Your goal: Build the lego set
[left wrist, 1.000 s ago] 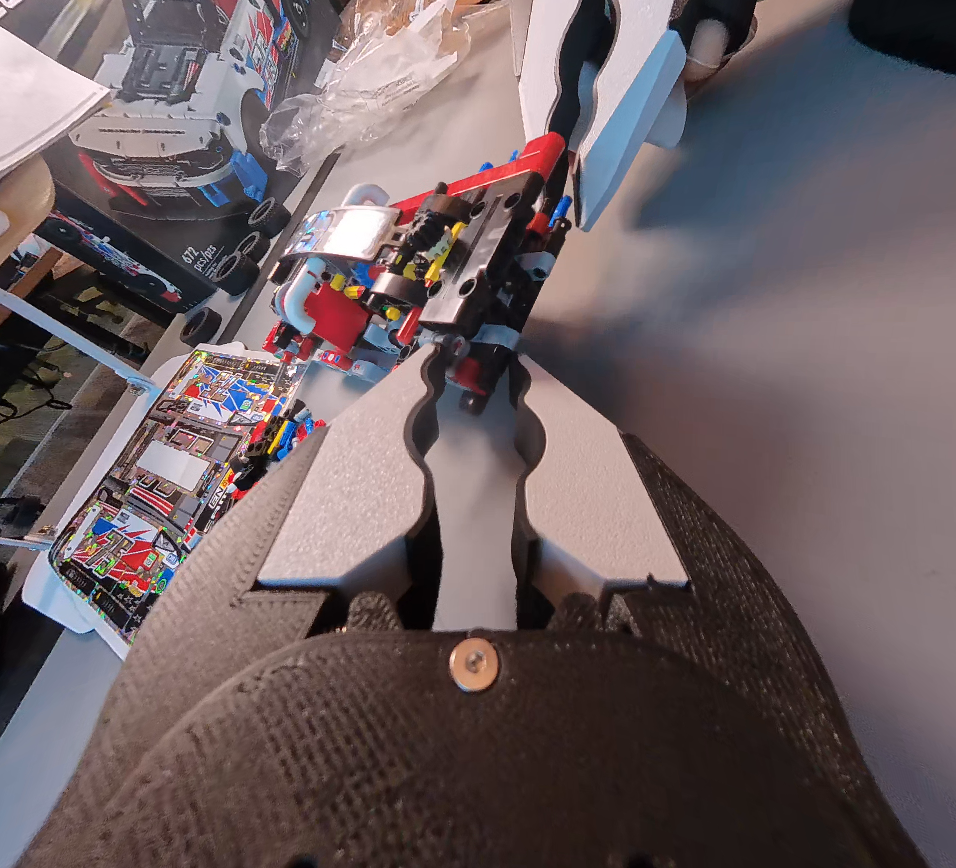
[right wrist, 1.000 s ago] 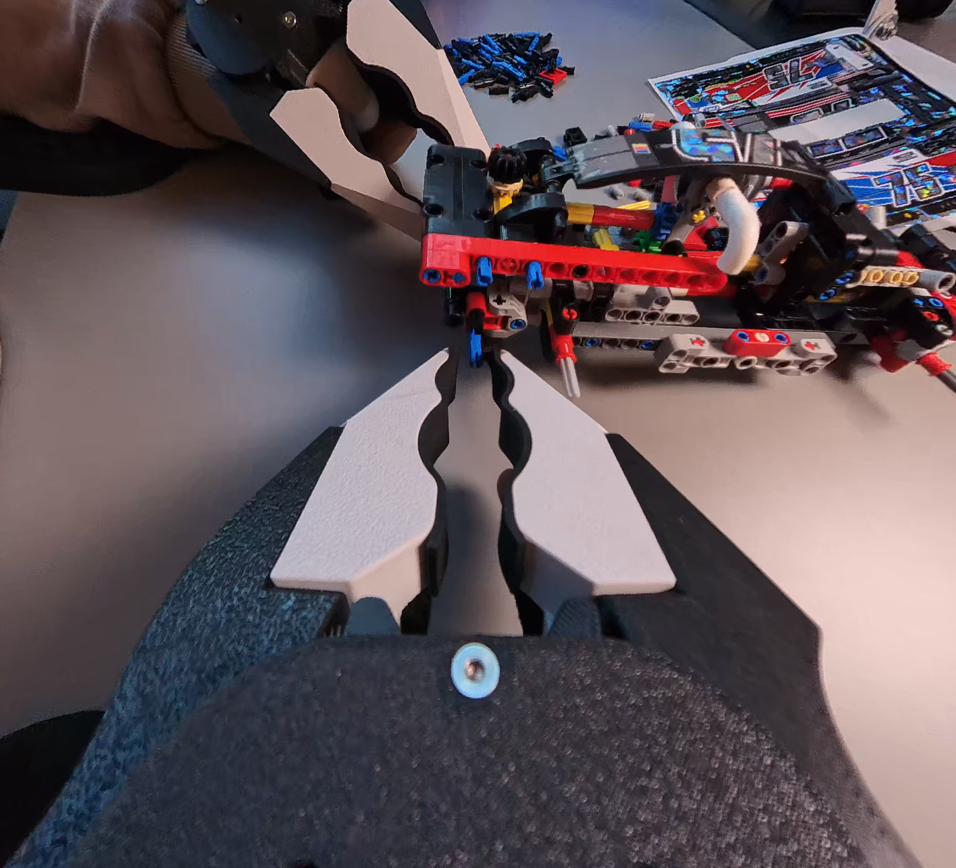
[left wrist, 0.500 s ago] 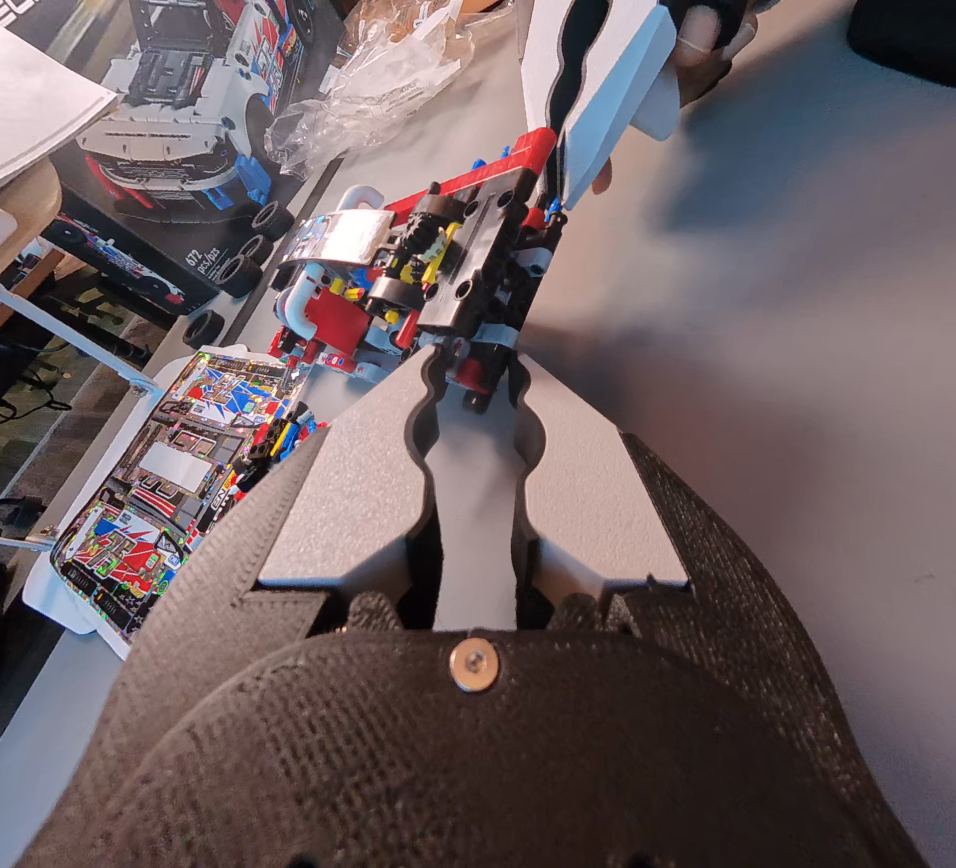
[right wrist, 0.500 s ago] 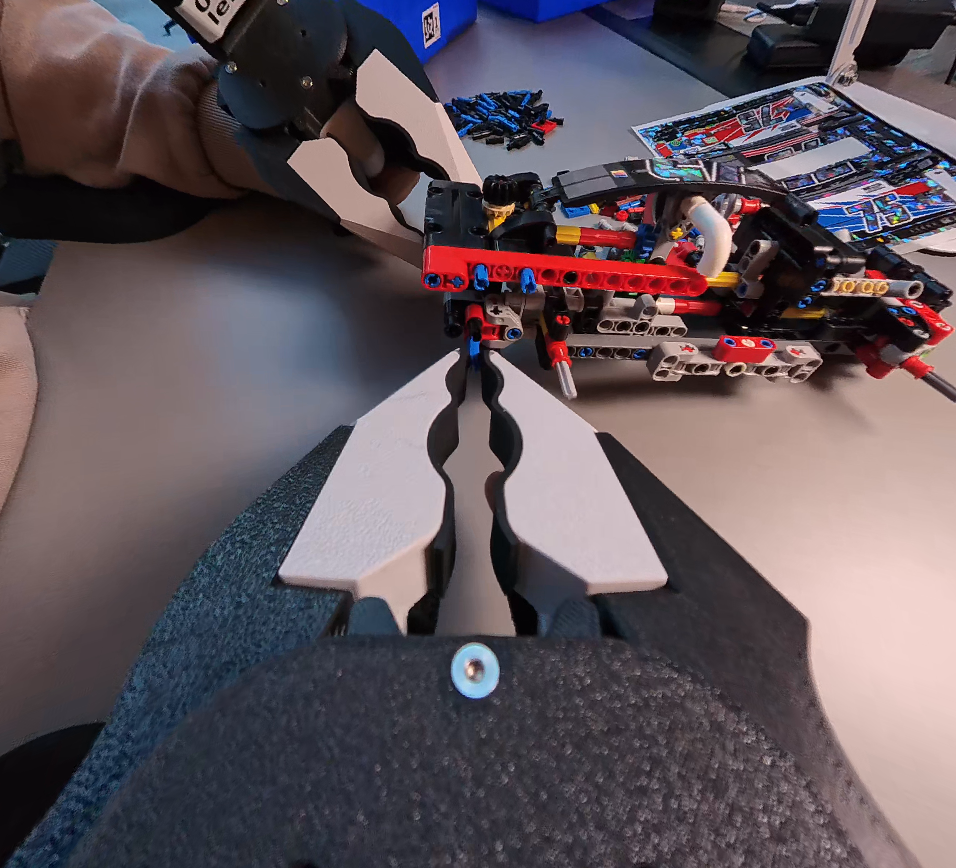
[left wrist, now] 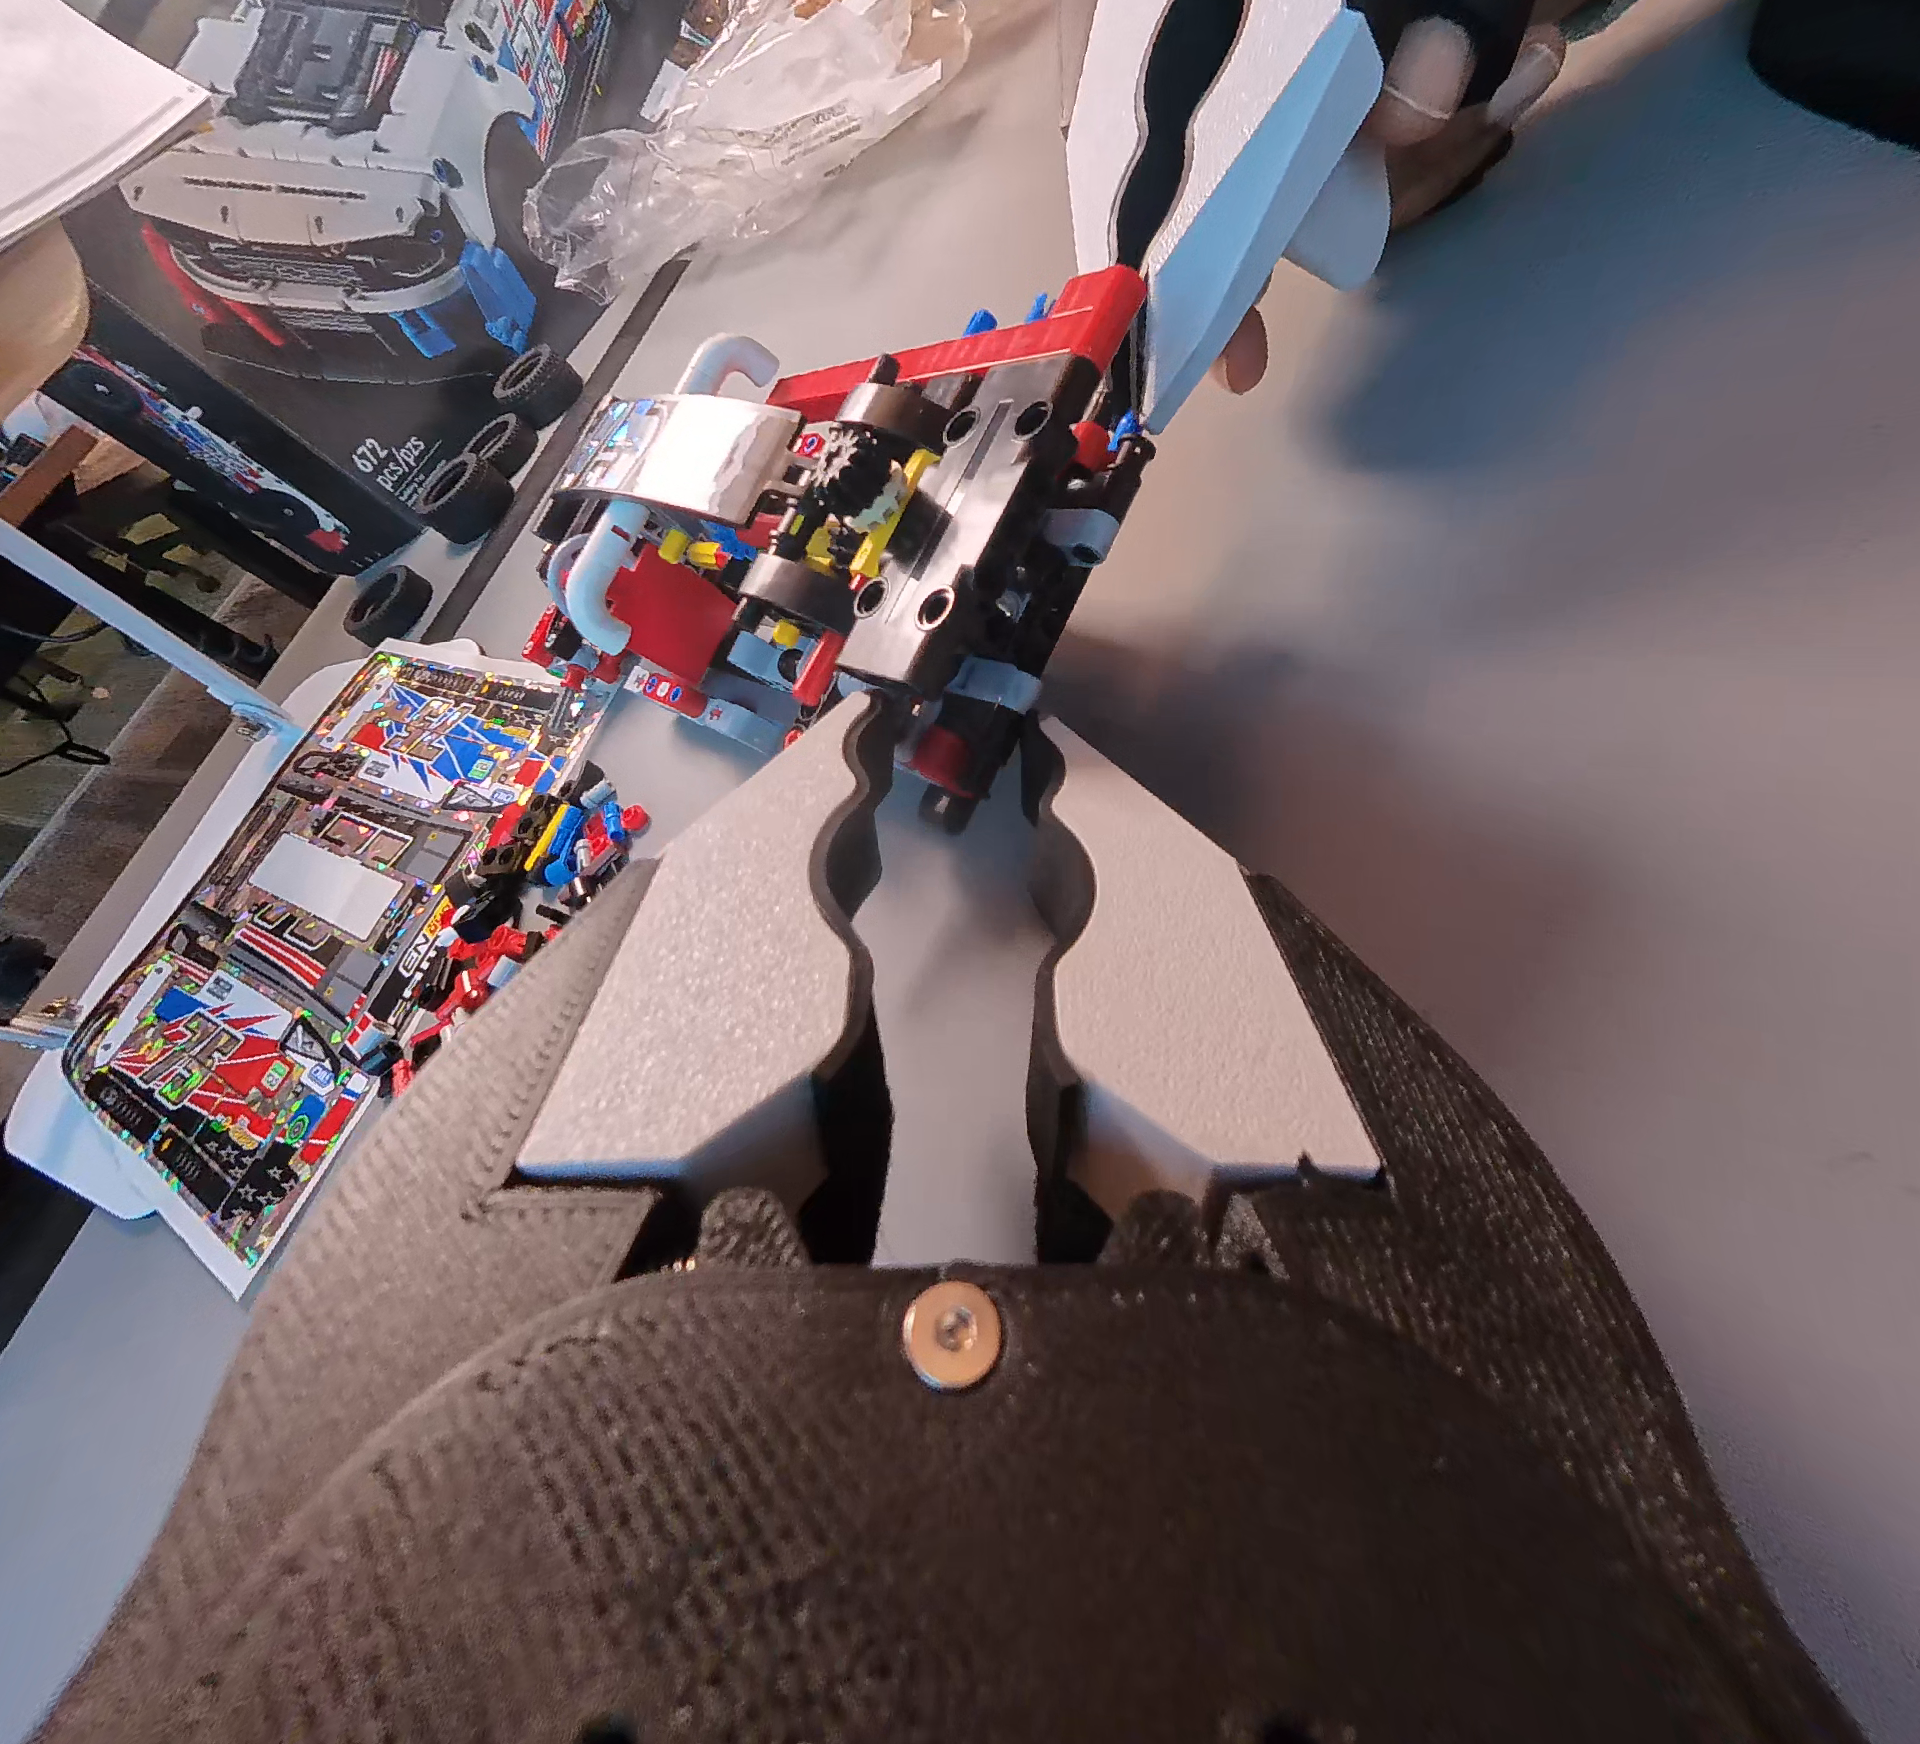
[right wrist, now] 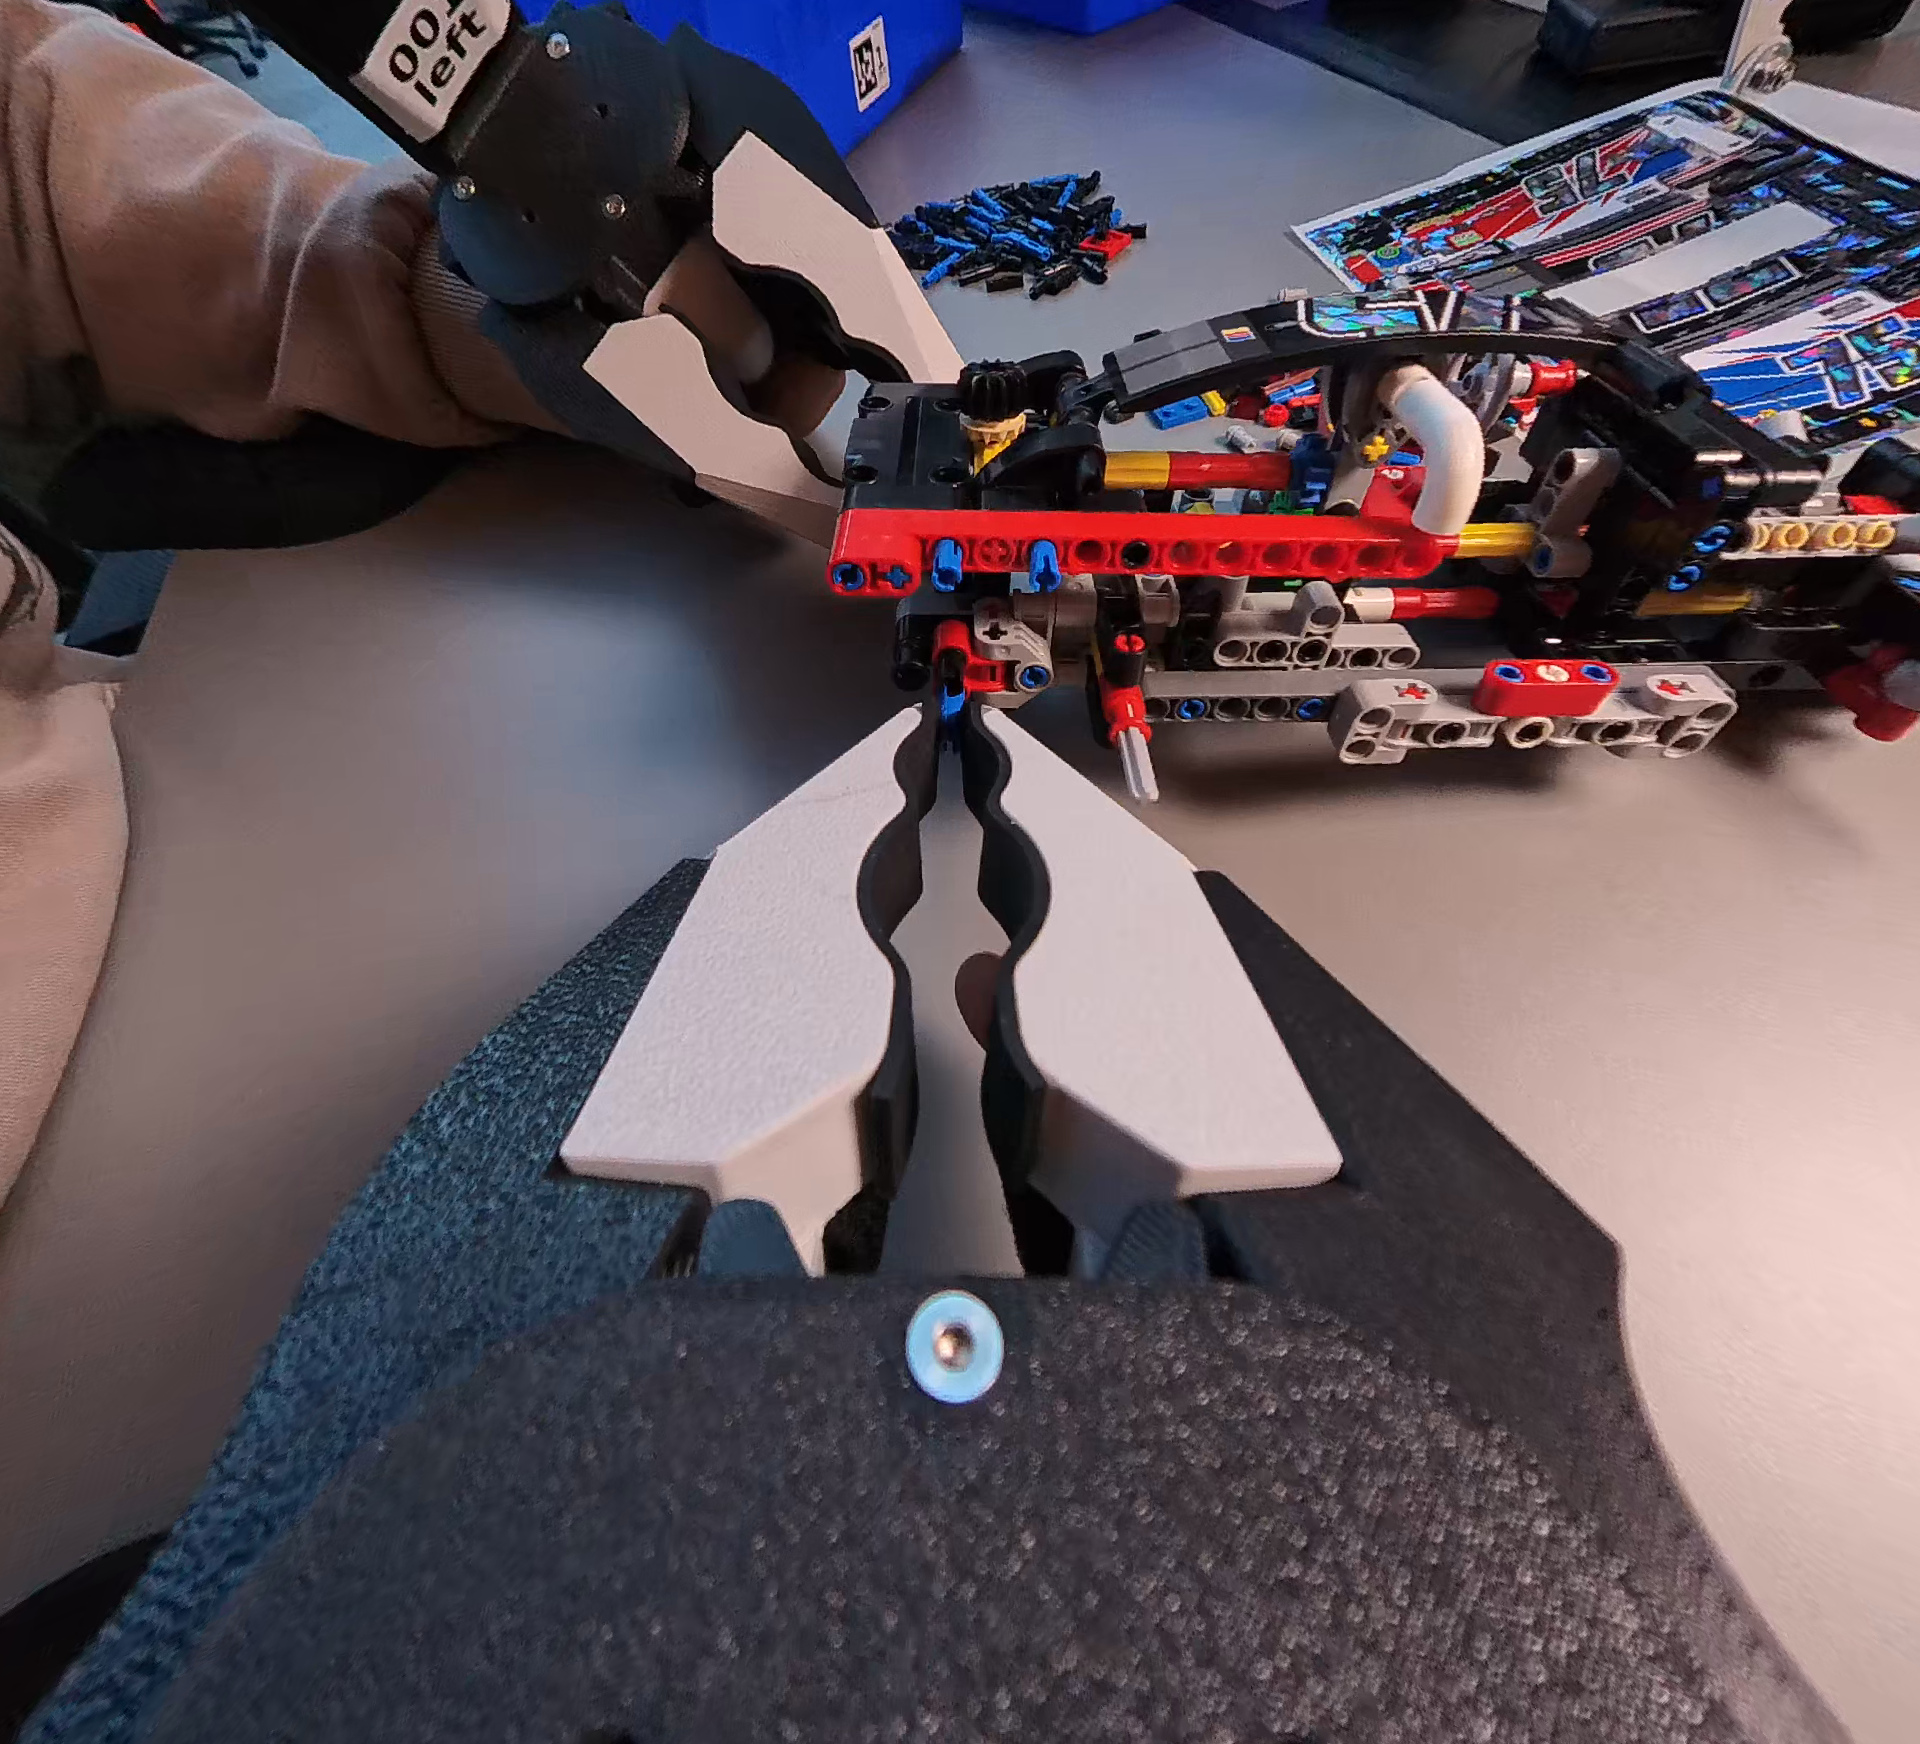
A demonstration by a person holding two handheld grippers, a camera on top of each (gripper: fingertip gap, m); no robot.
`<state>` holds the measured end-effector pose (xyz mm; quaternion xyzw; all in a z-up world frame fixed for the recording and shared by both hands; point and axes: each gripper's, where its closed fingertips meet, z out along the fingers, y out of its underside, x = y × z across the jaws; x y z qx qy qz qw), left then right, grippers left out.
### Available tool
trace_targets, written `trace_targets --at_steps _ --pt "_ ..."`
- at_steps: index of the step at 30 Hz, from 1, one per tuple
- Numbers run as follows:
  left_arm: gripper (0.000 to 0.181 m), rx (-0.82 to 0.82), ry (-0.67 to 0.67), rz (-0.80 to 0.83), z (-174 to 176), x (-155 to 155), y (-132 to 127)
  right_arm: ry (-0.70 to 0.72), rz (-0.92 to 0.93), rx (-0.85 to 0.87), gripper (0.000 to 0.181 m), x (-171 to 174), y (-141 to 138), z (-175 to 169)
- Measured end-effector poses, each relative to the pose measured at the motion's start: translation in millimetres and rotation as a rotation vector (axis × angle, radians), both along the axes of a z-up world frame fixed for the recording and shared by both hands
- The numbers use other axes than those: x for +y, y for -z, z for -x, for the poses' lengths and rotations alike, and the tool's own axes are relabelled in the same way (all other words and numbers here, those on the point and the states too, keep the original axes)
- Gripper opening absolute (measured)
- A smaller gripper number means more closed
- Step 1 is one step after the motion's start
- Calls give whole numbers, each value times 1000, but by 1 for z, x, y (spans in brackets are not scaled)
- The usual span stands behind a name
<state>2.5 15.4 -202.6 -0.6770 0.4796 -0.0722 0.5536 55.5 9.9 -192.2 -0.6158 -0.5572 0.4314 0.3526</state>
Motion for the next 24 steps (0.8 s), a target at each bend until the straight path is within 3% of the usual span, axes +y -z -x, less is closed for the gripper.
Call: trace_targets --at_steps 7,14,18,21,24 --pt "23 52 26 8 1 -1 7 -9 -27 -57 1 -2 9 1" --pt "34 158 58 8 4 -4 21 10 -200 -262 2 -9 34 -1" --pt "54 73 62 114 9 -17 13 28 -278 -315 2 -14 38 -2" --pt "59 -29 35 178 13 -26 2 -84 -224 -304 28 -36 35 -3" --pt "59 -85 -5 205 19 -36 -5 -79 -177 -277 28 -24 17 -18"
